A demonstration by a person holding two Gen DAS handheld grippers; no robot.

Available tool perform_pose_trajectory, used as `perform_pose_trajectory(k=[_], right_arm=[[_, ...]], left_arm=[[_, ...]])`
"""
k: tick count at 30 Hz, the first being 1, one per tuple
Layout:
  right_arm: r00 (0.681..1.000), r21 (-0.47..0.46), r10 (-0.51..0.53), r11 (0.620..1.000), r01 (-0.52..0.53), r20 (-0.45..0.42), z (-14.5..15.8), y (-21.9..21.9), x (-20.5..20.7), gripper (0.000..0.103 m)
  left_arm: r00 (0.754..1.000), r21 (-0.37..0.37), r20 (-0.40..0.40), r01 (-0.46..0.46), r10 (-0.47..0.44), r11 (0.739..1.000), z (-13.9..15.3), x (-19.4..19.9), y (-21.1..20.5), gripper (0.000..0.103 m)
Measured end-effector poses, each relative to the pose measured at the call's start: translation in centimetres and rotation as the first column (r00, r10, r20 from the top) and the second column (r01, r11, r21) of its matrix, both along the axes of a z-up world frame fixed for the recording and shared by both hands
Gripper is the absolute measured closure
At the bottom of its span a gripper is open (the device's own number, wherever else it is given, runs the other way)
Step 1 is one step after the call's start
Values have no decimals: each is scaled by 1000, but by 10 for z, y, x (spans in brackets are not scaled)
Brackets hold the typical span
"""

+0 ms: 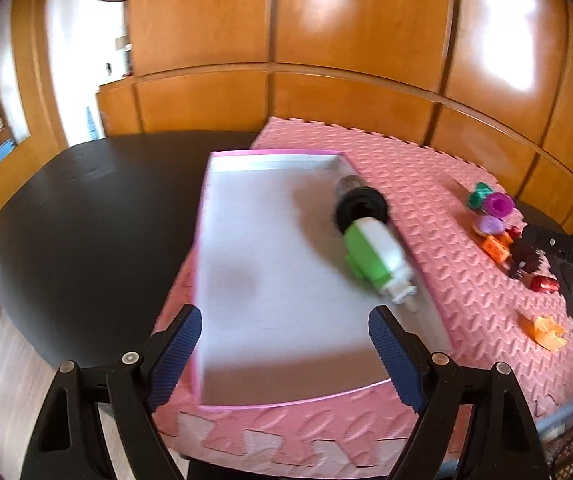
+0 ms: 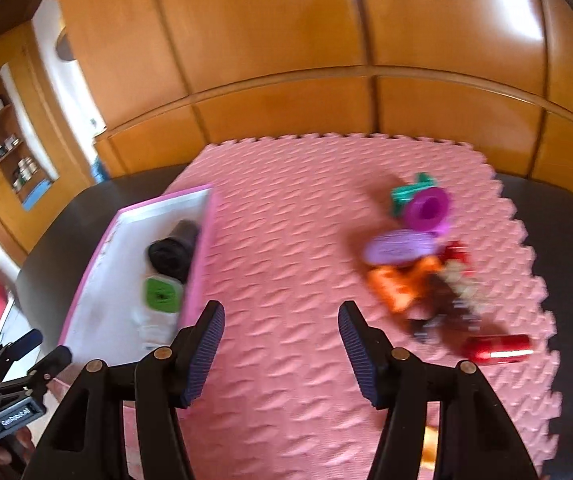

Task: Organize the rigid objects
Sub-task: 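Carry the white-green diffuser into the box beside the filter and open the right tool, then grasp the yellow plastic piece with the left tool while the right tool approaches the red tube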

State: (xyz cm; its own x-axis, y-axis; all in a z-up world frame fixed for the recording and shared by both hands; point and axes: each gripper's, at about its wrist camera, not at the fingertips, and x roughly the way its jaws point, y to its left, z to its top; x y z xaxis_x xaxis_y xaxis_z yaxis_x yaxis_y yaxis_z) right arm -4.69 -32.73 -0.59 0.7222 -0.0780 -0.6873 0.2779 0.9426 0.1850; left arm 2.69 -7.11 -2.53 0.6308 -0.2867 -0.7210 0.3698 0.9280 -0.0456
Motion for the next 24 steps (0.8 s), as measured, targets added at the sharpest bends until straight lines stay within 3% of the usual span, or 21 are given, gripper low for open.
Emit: perform_pose_trajectory(k=[6, 11, 17, 19, 24], right_arm=[[990, -24, -140, 990, 140, 0, 0, -59, -35, 43], [954, 0, -300, 954, 300, 15, -7, -113, -64, 42], [872, 158, -490, 861, 484, -3, -20, -168, -93, 41], [863, 174, -505, 850, 497, 5, -19, -171, -97, 41], [861, 248, -509, 834, 493, 3, -22, -180, -103, 39]], left_arm=[[990, 5, -10, 143, -143, 990, 6, -8, -36, 17], [953, 26, 5, 304, -304, 952, 11, -23, -82, 17], [855, 27, -29, 519, -518, 854, 4, -50, -154, 14], [812, 23, -48, 582, -581, 813, -2, -61, -179, 14], [741, -3, -115, 666, -661, 746, -18, -83, -229, 14]])
